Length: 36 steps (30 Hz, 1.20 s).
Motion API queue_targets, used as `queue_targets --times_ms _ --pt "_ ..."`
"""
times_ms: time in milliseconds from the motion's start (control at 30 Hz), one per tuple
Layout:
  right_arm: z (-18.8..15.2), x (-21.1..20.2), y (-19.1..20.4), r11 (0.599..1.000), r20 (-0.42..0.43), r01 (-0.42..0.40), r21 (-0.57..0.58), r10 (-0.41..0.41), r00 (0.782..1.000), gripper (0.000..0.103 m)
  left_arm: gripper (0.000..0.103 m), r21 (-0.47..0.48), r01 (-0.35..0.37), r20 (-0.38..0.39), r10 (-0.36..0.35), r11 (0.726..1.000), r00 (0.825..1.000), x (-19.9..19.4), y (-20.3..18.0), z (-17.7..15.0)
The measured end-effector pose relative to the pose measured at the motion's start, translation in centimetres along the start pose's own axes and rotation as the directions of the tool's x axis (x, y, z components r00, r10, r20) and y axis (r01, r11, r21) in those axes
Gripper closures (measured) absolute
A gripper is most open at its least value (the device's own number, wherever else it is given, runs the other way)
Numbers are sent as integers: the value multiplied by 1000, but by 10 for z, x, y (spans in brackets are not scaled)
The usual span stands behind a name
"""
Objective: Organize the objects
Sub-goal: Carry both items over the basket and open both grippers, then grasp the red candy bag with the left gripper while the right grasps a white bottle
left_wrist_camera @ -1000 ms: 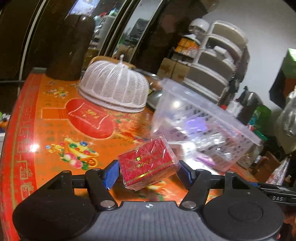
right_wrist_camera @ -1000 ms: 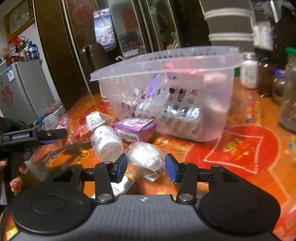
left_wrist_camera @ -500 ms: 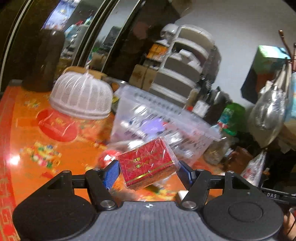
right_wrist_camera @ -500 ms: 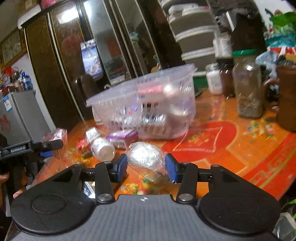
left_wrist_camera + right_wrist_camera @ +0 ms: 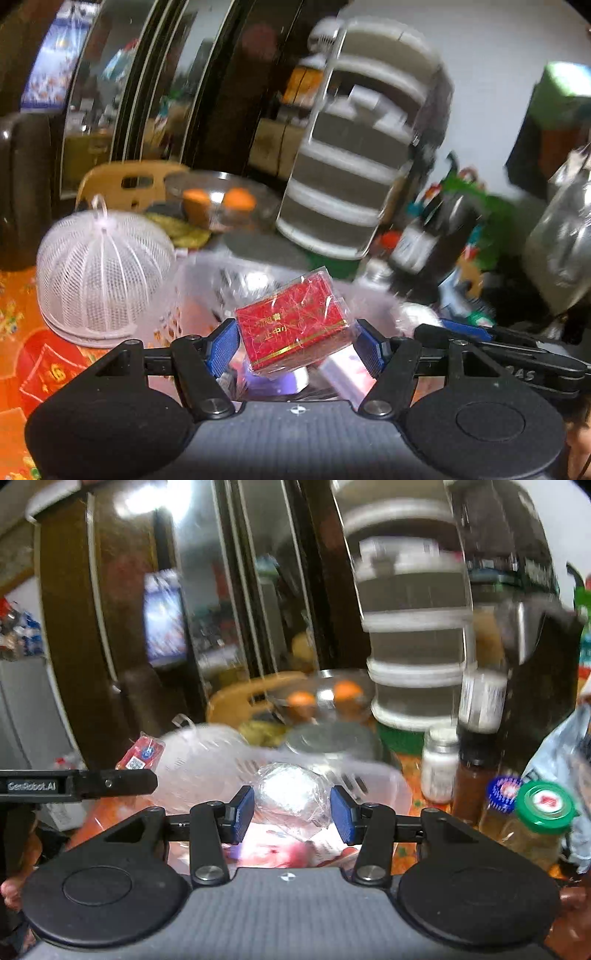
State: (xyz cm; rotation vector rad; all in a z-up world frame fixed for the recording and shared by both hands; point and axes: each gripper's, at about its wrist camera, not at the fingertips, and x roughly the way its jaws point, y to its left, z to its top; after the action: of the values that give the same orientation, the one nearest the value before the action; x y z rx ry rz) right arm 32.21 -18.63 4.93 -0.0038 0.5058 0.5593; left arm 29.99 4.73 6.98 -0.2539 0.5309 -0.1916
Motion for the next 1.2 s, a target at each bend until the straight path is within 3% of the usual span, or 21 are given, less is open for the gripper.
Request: queue_targets --times_ms 33,100,167,233,300,367,467,567,600,700,833,933,1100,1200 --pt "-1 8 0 1000 -14 20 -5 -20 1000 50 32 -4 10 -14 -10 1000 1000 7 1 -2" --pt "-5 8 -2 1000 -10 19 8 -19 1000 34 26 -17 38 21 -37 999 999 4 3 -7" --pt "-9 -14 -2 1000 55 -19 23 17 998 9 15 0 59 91 -58 998 994 -12 1 -11" --pt "-14 -41 4 999 128 -31 10 30 991 0 10 10 92 180 -92 996 979 -43 5 -21" --pt "-29 -72 9 999 171 -50 2 49 984 0 1 14 124 251 -123 992 960 -75 13 -38" --pt "-55 -91 13 996 164 -85 9 82 983 0 0 35 86 276 -93 996 957 -101 21 -64" --pt "-95 -94 23 990 115 -139 26 135 984 0 1 28 -39 184 33 999 982 -103 35 -96" --pt "-122 -77 36 984 56 -166 69 162 985 0 9 -6 -139 110 139 990 984 -87 55 -123" --pt "-127 -71 43 982 37 -181 63 179 983 0 13 -25 -147 92 149 989 985 -84 60 -126" --pt "-130 -47 65 978 -41 -210 4 210 977 0 15 -25 -170 66 171 985 983 -75 69 -130" --pt "-122 -23 88 963 -111 -258 -73 249 962 9 16 -19 -170 33 170 985 985 -69 72 -133" --pt "-121 -2 104 954 -188 -271 -128 245 951 32 25 1 -185 -7 185 983 983 -62 73 -137" --pt "-116 24 112 948 -255 -279 -154 234 938 38 29 -2 -178 -28 178 984 984 -56 78 -142" --pt "-115 30 115 942 -295 -284 -180 223 929 52 29 21 -168 -53 169 986 984 -47 76 -145"
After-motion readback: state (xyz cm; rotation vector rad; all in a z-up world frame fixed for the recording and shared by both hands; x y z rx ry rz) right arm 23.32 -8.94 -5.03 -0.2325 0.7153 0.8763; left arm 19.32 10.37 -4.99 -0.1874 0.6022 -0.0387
